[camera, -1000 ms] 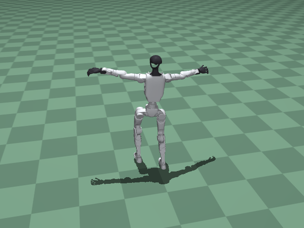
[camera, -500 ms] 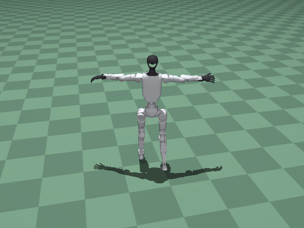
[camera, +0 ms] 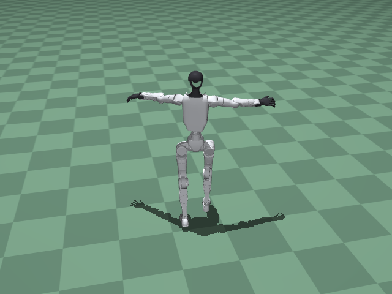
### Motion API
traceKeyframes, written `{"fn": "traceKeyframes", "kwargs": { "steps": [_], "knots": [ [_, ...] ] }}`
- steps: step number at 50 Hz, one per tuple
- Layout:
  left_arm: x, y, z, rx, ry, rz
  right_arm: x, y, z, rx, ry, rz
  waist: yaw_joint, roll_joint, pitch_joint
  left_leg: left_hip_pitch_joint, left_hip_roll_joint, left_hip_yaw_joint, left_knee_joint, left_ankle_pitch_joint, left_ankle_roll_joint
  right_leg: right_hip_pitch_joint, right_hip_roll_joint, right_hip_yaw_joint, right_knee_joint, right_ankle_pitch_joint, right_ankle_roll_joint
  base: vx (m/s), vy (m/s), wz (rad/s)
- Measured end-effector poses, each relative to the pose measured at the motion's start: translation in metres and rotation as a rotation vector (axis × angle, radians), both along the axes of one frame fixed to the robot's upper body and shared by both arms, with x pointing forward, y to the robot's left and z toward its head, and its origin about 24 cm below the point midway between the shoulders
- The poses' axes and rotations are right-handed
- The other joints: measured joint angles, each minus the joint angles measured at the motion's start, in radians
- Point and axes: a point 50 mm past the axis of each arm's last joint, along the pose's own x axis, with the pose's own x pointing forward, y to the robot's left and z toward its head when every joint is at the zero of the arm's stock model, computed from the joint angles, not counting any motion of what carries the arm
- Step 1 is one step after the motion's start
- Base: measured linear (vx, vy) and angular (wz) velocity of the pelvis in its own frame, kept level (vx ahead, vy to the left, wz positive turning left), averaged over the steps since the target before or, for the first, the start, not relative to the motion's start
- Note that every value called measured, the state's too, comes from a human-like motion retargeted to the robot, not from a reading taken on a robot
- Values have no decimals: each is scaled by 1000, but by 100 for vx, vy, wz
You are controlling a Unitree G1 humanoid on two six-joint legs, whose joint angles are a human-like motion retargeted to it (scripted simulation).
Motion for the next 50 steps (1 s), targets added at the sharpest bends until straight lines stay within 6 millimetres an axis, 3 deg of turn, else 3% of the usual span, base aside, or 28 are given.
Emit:
{"fn": "traceKeyframes", "kwargs": {
  "steps": [3,5,6,8,10,12,15,17,20,22,23,25,28,30,32,33,35,38,40,42,44,45,47,50],
  "knots": [
    [-4,3,39,55,-69,44,-11,-7,39,-50,-72,-47,-14,6,55,-134,3,11,50,-191,84,-102,-73,-27,466,-214,-37,-136,1,52],
    [-8,5,51,100,-90,72,-14,-8,36,-61,-78,-85,-3,-29,62,-259,-18,23,121,-157,106,-81,-88,32,591,-275,-49,-124,-7,1],
    [-9,5,47,107,-84,77,-12,-7,24,-49,-59,-91,28,-45,58,-285,-17,39,84,-88,90,-41,-74,69,575,-270,-45,-117,-10,-84],
    [-11,6,22,73,-51,79,-9,-3,-1,-9,-13,-85,104,-55,48,-300,1,75,-55,81,56,59,-45,130,478,-229,-30,-115,-15,-152],
    [-18,4,-23,-52,14,82,-8,0,-19,43,28,-57,176,-24,31,-310,48,101,-209,266,26,172,-18,147,306,-157,-14,-116,-24,-158],
    [-29,-1,-67,-205,70,103,-7,0,-23,76,39,-30,220,16,11,-354,103,115,-287,388,-17,270,-22,102,138,-80,-8,-120,-34,-119],
    [-40,-8,-97,-320,82,127,-10,-3,-12,65,39,-21,249,27,1,-416,146,154,-285,391,-56,388,-79,8,-34,53,3,-127,-43,-55],
    [-32,-6,-85,-284,28,109,-16,-7,4,32,30,-34,235,-15,28,-485,142,182,-84,289,-22,445,-121,16,-118,21,25,-135,-50,25],
    [-19,3,-33,-154,-64,82,-20,-10,31,-23,-33,-39,198,-72,94,-652,209,201,502,51,34,429,-128,49,-169,-269,56,-131,-46,16],
    [-20,7,-6,-82,-79,99,-16,-8,40,-68,-69,-26,175,-67,115,-684,294,202,770,-46,45,306,-77,51,-79,-369,23,-120,-36,-41],
    [-21,8,-2,-61,-72,111,-13,-6,38,-85,-68,-19,156,-68,114,-669,307,202,831,-73,51,230,-57,56,-21,-370,6,-113,-34,-28],
    [-19,6,-9,-56,-53,117,-9,-3,21,-93,-19,-12,92,-79,95,-597,261,189,823,-95,63,109,-34,65,12,-281,7,-105,-31,22],
    [2,-9,-45,-144,-17,33,-21,-1,-34,-7,167,-24,-34,-98,54,-404,97,128,559,-37,69,81,-34,58,-191,-6,39,-98,-23,85],
    [14,-18,-61,-206,8,-20,-39,0,-69,100,292,-43,-95,-102,25,-284,-2,45,351,71,60,66,-20,98,-317,160,46,-102,-16,51],
    [22,-23,-61,-213,9,-53,-56,0,-87,162,344,-79,-121,-86,6,-195,-66,-80,177,226,33,33,15,151,-335,209,29,-110,-15,-14],
    [25,-23,-56,-194,-8,-60,-64,-2,-89,171,349,-100,-129,-70,2,-161,-77,-135,111,288,15,20,38,165,-315,196,15,-115,-16,-38],
    [33,-22,-37,-128,-69,-72,-74,-7,-80,134,289,-148,-142,-26,18,-115,-50,-168,9,291,-18,-6,79,166,-217,111,-11,-119,-16,-35],
    [53,-27,11,8,-192,-120,-89,-19,-47,69,114,-207,-170,56,74,-130,71,-37,-65,-27,-35,-83,79,53,96,-136,-29,-123,-9,8],
    [69,-37,50,107,-243,-166,-106,-25,-29,64,-7,-260,-197,69,115,-219,97,18,2,-238,7,-135,4,-13,363,-310,-42,-119,-5,60],
    [91,-56,79,185,-294,-229,-127,-28,-30,73,-112,-360,-203,36,143,-375,82,65,192,-368,68,-152,-83,-6,570,-425,-61,-112,-7,40],
    [108,-73,94,234,-290,-279,-142,-26,-48,115,-145,-427,-165,-5,151,-503,90,143,336,-420,79,-137,-141,21,676,-473,-82,-99,-10,-82],
    [115,-80,98,247,-269,-296,-147,-23,-62,151,-144,-446,-132,-27,150,-551,103,189,380,-430,75,-121,-166,31,700,-479,-89,-84,-14,-195],
    [127,-88,78,185,-203,-320,-144,-13,-92,232,-106,-425,-53,-66,134,-585,141,293,380,-407,59,-50,-209,30,634,-436,-71,-70,-20,-268],
    [122,-82,12,-11,-87,-284,-122,7,-136,350,20,-311,30,-115,77,-570,213,469,299,-318,27,77,-239,24,387,-314,27,-54,-35,-334]
  ]
}}
